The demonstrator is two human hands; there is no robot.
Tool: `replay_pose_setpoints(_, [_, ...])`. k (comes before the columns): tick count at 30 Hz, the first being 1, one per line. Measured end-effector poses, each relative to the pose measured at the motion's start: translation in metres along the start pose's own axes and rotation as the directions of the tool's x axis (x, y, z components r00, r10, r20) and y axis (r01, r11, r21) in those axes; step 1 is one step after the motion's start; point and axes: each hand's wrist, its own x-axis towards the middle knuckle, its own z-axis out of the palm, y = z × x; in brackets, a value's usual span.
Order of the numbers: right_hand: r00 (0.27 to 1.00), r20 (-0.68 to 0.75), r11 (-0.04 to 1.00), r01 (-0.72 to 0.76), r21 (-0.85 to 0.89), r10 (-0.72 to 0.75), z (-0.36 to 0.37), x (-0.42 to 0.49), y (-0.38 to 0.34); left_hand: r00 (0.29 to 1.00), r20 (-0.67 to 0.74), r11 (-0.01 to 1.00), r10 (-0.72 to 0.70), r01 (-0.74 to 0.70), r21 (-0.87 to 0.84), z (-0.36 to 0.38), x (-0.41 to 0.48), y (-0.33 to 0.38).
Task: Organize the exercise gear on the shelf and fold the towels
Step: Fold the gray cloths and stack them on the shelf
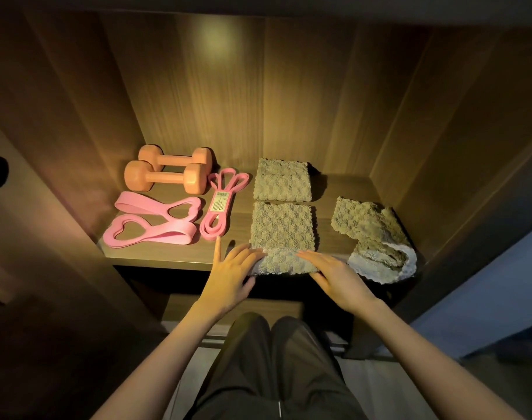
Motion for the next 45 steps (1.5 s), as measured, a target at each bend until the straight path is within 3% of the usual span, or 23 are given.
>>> replay_pose_setpoints(2, [0.994, 0.013, 0.992, -0.108, 0.066, 0.108, -0.007, 0.003, -0.003, 0.993, -0.045, 0.991, -0.107, 0.103, -0.083, -0.002, 0.006, 0.002])
replay_pose_setpoints(5, [0.978, -0.012, 0.964, -0.205, 0.169, 0.210, -0.012, 0.011, -0.001, 0.953, 0.036, 0.925, -0.302, 0.302, -0.230, -0.005, 0.017, 0.002])
replay_pose_setpoints(8, [0.956, -0.051, 0.920, -0.261, 0.293, 0.288, -0.015, 0.018, -0.002, 0.839, 0.221, 0.761, -0.497, 0.544, -0.354, -0.012, 0.032, 0.002])
replay_pose_setpoints(10, [0.929, -0.068, 0.890, -0.326, 0.319, 0.364, -0.014, 0.022, -0.004, 0.776, 0.287, 0.683, -0.562, 0.631, -0.369, -0.013, 0.039, 0.003])
replay_pose_setpoints(15, [0.831, -0.216, 0.854, -0.467, 0.229, 0.512, -0.007, 0.035, -0.009, 0.696, 0.168, 0.634, -0.698, 0.710, -0.306, -0.013, 0.048, 0.013])
replay_pose_setpoints(18, [0.828, -0.333, 0.885, -0.463, 0.050, 0.452, -0.004, 0.039, -0.015, 0.791, -0.024, 0.764, -0.612, 0.583, -0.275, -0.010, 0.046, 0.017])
replay_pose_setpoints(20, [0.857, -0.406, 0.903, -0.404, -0.147, 0.317, -0.002, 0.040, -0.016, 0.911, -0.158, 0.923, -0.381, 0.363, -0.129, -0.008, 0.044, 0.018])
replay_pose_setpoints(22, [0.888, -0.426, 0.907, -0.311, -0.283, 0.172, -0.004, 0.041, -0.017, 0.985, -0.140, 0.995, -0.102, 0.103, -0.001, -0.008, 0.044, 0.015])
replay_pose_setpoints(24, [0.945, -0.327, 0.929, -0.127, -0.349, 0.006, -0.004, 0.042, -0.015, 0.999, -0.009, 0.997, 0.050, -0.049, 0.054, -0.004, 0.043, 0.010])
replay_pose_setpoints(27, [0.982, -0.034, 0.909, 0.158, -0.386, -0.185, -0.003, 0.039, -0.005, 0.993, 0.108, 0.999, 0.044, -0.045, 0.012, 0.000, 0.034, 0.002])
replay_pose_setpoints(30, [0.983, 0.122, 0.920, 0.172, -0.351, -0.137, -0.005, 0.034, 0.005, 0.985, 0.165, 0.999, 0.046, -0.049, 0.013, -0.001, 0.025, -0.003])
replay_pose_setpoints(34, [0.981, 0.148, 0.924, 0.170, -0.341, -0.126, -0.008, 0.031, 0.004, 0.977, 0.188, 0.995, 0.098, -0.092, -0.040, -0.006, 0.026, -0.004])
replay_pose_setpoints(40, [0.984, 0.116, 0.969, 0.157, -0.192, -0.136, -0.010, 0.013, 0.001, 0.988, 0.043, 0.979, 0.148, -0.141, -0.150, -0.008, 0.017, -0.003])
replay_pose_setpoints(45, [0.999, 0.040, 0.997, 0.033, 0.071, -0.036, -0.018, 0.011, -0.002, 0.992, 0.084, 0.875, -0.090, 0.119, -0.468, -0.012, 0.014, -0.008])
